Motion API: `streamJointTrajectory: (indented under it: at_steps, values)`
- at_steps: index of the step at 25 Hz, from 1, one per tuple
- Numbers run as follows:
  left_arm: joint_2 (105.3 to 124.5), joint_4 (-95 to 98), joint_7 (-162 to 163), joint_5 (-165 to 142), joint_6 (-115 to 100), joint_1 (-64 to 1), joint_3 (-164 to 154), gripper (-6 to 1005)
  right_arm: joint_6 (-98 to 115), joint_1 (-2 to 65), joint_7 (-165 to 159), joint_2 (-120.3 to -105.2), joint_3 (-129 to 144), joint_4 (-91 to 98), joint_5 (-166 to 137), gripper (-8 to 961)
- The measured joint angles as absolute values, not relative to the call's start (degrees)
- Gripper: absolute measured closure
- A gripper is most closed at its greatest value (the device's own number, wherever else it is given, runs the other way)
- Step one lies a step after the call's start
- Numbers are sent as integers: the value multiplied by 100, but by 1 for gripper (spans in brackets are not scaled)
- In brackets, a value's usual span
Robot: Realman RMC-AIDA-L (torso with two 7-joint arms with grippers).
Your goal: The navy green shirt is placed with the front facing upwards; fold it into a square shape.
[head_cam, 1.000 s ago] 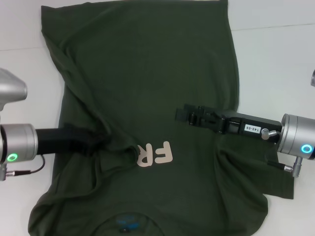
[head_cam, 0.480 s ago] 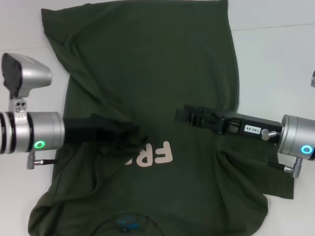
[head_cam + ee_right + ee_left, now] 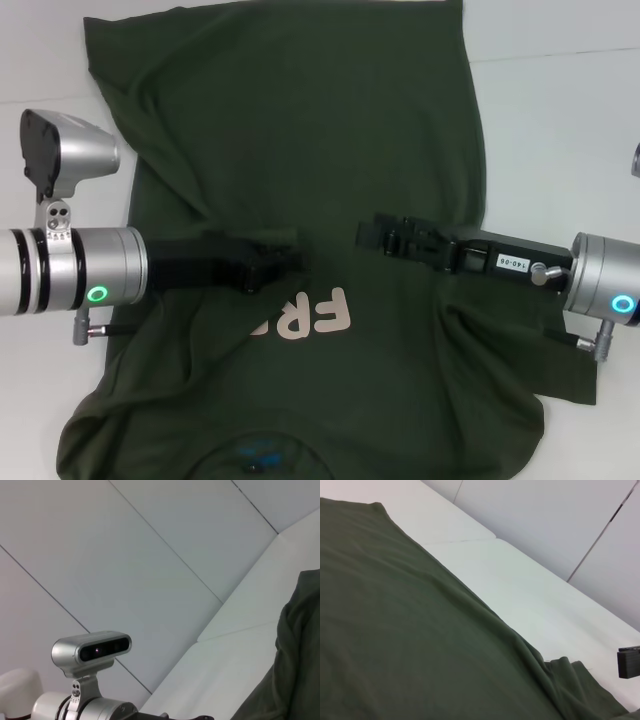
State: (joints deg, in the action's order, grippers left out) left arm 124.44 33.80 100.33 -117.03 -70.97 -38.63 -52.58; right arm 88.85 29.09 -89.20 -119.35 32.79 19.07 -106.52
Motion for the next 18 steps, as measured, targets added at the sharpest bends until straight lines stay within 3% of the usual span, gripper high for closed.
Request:
streamJointTrajectory:
  at_steps: [7,13,18]
  values:
    - [12401,3622,9972,-11739,-7042,-3639,-5181,766,8885,2912,-8920,-11935,3279,1907,-10652,204]
    - [12399,3823,9628,-11878,-6794,-3396,-5187,529,8885,2899,-8920,-11933,3264,1907,-10652,204]
    - [12408,3815,9318,-11946,-6615,-3330,-5199,404,8885,2899,-8923,-11937,3260,1907,-10652,205]
